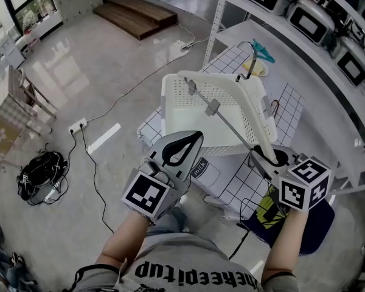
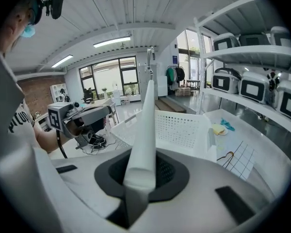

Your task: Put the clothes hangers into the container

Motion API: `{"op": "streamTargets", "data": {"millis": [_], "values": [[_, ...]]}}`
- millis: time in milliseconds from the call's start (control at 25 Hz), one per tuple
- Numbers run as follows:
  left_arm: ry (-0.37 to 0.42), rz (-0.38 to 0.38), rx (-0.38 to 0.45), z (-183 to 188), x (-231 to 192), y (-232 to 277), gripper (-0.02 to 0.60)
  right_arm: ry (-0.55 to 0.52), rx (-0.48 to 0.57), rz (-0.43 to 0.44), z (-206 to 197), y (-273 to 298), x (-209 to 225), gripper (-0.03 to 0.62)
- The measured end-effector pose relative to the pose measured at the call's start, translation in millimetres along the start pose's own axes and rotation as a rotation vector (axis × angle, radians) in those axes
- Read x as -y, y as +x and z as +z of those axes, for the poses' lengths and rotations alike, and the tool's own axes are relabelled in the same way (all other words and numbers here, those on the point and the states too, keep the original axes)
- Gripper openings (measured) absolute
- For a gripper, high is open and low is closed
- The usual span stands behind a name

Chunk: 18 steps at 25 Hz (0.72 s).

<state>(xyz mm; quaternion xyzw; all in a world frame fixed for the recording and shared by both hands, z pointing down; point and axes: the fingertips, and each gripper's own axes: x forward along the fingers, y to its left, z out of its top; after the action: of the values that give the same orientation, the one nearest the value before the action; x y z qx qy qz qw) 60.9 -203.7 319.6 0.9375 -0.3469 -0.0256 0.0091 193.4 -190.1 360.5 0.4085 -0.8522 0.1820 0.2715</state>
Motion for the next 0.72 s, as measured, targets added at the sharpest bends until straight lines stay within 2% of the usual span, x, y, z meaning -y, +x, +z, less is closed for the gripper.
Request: {"op": "streamTargets", "data": {"millis": [200, 440, 720], "values": [[-0.016, 0.016, -0.009, 0, -12, 5, 0.020, -0.038, -0.034, 0.061, 3, -8, 9, 0.066], [0.006, 0.028, 0.018, 5, -26, 8, 0.020, -0.100, -0.118, 0.077, 3, -3, 19, 0.066], [0.008, 0.063, 0.007, 5, -25, 11, 0.020, -0.133, -0.132, 0.124, 11, 11, 29, 0.066]]}}
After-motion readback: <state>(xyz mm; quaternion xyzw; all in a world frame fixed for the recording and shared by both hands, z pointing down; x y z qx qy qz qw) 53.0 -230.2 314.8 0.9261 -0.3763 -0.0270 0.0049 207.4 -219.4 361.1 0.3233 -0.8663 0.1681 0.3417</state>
